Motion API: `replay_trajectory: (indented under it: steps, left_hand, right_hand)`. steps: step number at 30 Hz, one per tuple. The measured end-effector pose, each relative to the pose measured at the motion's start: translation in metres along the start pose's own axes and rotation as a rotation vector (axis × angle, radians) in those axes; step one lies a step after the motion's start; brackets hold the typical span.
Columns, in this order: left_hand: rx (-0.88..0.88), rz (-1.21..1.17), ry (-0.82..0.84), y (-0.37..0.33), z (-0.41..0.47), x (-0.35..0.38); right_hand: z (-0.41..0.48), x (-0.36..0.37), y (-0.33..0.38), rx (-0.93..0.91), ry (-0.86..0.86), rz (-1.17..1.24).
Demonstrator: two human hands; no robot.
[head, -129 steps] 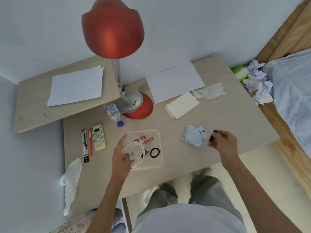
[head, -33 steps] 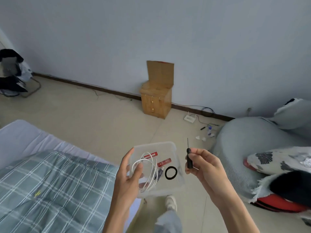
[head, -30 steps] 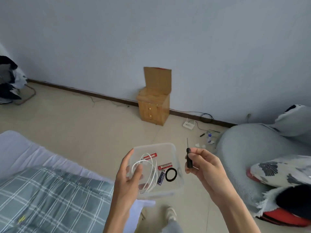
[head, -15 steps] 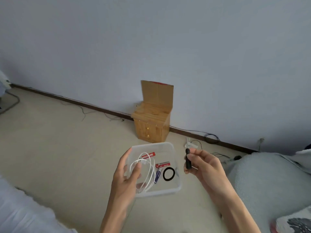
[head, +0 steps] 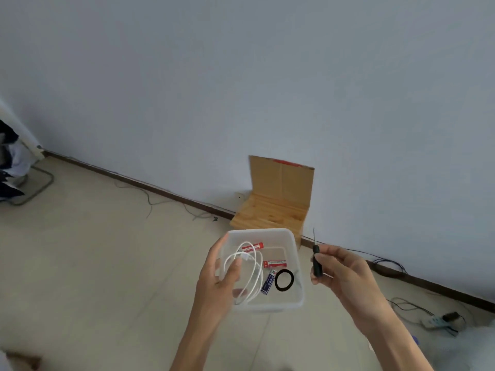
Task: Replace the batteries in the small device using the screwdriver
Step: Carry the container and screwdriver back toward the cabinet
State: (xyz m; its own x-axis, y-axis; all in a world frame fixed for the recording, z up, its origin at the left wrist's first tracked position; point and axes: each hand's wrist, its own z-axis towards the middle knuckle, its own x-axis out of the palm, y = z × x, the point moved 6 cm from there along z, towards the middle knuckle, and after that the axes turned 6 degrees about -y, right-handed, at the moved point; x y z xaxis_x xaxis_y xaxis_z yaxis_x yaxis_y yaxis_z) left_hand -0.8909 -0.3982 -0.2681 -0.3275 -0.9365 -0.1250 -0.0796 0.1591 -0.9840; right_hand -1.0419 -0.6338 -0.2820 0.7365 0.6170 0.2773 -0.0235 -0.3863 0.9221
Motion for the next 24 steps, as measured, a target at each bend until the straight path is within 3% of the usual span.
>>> replay_trajectory:
  steps: [8, 24]
  left_hand:
    - [0.010, -0.026, 0.037, -0.002, 0.178, 0.010]
    - [0.001, 0.100, 0.445, 0.065, 0.544, 0.116]
  right_hand:
    - [0.140, 0.081, 0.001, 0.058, -0.014, -0.021]
    - [0.403, 0.154, -0.050, 0.088, -0.409, -0.198]
